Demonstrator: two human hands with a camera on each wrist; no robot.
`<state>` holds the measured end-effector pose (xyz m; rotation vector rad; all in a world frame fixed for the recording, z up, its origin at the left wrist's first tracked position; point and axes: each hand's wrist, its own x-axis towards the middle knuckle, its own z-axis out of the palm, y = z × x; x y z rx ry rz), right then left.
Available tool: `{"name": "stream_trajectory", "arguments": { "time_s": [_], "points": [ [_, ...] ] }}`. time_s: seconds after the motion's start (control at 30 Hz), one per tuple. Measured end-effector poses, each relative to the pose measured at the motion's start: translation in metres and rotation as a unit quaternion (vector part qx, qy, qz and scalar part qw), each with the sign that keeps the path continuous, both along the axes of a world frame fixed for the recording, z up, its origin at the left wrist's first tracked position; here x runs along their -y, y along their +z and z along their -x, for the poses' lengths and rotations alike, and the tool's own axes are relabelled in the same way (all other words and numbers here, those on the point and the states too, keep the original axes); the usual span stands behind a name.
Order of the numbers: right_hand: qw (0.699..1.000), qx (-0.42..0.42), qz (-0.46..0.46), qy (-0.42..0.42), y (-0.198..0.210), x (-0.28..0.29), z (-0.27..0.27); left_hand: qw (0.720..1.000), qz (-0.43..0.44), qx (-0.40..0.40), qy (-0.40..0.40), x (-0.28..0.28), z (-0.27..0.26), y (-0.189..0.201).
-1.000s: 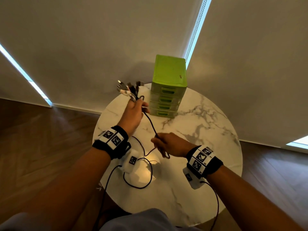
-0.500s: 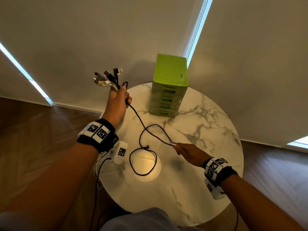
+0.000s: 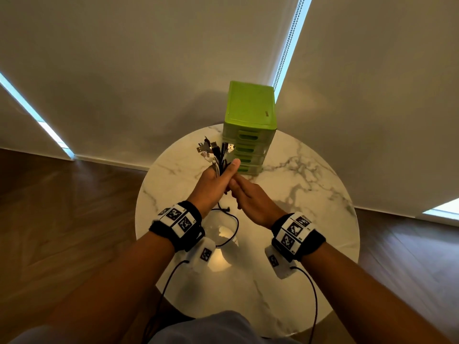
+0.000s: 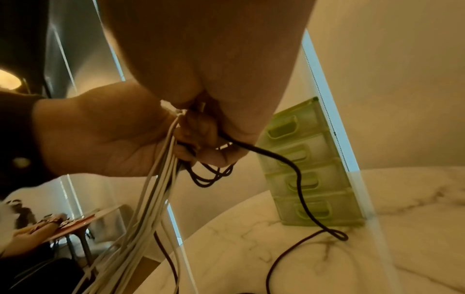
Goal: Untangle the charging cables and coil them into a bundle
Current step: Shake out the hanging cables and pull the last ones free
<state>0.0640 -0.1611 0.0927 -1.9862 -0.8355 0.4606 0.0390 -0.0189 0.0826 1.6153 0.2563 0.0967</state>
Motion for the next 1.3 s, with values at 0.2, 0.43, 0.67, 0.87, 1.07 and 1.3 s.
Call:
{"name": "stream_trajectory", "arguments": {
  "time_s": [0.2, 0.43, 0.67, 0.87, 1.07, 1.3],
  "points": [
    [0.994, -0.021, 0.096, 0.056, -0.018, 0.012, -0.003, 0.997, -0.048, -0.006, 0.066, -0.024, -0.018, -0.015],
    [0.978, -0.125, 0.167, 0.023, -0.071, 0.068, 0.006, 0.985, 0.021, 0.073, 0.152, -0.080, -0.024, 0.009],
    [0.950, -0.111, 0.283, -0.075, -0.085, 0.092, -0.017, 0.977, 0.019, 0.115, 0.176, -0.087, -0.008, 0.020],
    [0.970, 0.034, 0.172, -0.168, -0.041, 0.038, -0.034, 0.992, -0.121, 0.020, 0.030, -0.031, 0.016, -0.003],
    [0.995, 0.058, 0.073, -0.036, -0.004, 0.002, -0.012, 0.999, -0.030, -0.021, -0.007, -0.007, 0.009, 0.000],
    [0.999, -0.024, 0.033, 0.014, -0.007, 0.008, 0.008, 0.989, 0.090, -0.112, -0.041, -0.017, 0.007, 0.008]
  ]
}}
